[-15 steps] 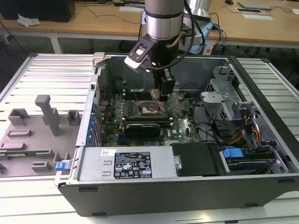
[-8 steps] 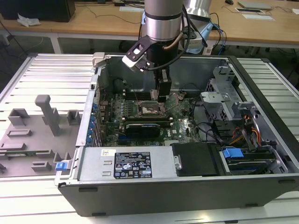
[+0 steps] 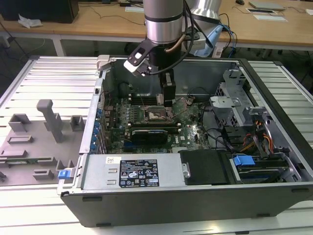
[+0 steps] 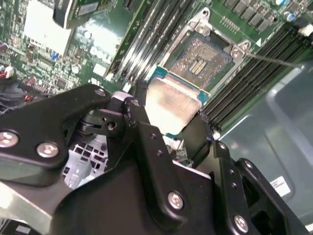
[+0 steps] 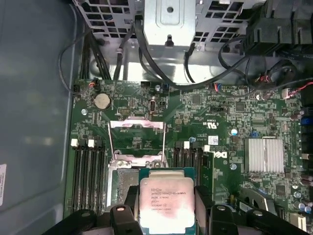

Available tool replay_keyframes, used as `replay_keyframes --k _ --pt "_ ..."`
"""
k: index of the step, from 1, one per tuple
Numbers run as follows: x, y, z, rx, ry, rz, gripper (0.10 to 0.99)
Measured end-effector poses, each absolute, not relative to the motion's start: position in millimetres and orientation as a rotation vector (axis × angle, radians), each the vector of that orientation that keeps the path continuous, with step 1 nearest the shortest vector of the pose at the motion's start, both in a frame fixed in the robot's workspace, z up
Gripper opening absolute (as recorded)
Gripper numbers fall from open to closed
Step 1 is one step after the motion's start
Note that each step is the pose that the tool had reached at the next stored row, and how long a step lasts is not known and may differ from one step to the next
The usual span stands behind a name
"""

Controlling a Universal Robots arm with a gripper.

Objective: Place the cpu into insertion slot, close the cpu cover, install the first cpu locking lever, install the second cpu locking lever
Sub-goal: 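Place the cpu into insertion slot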

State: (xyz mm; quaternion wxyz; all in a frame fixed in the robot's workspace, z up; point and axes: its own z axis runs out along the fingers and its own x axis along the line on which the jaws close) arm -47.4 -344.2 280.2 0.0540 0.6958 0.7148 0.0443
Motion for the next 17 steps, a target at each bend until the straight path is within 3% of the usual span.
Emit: replay_keyframes --k 17 --pt "-48 -332 252 2.169 2.113 0.131 0.541"
